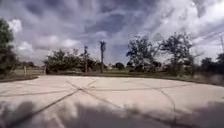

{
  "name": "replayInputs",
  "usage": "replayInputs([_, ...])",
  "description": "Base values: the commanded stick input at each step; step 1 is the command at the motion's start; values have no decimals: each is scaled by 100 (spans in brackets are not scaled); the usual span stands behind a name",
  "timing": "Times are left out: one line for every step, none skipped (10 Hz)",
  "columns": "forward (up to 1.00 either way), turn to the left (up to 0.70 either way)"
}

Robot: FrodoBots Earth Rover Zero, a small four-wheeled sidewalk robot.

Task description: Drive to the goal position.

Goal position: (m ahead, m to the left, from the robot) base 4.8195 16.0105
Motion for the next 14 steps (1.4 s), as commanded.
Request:
replayInputs([98,0])
replayInputs([98,0])
replayInputs([98,0])
replayInputs([98,0])
replayInputs([98,0])
replayInputs([98,0])
replayInputs([98,0])
replayInputs([98,0])
replayInputs([98,0])
replayInputs([98,0])
replayInputs([98,0])
replayInputs([98,0])
replayInputs([98,0])
replayInputs([98,0])
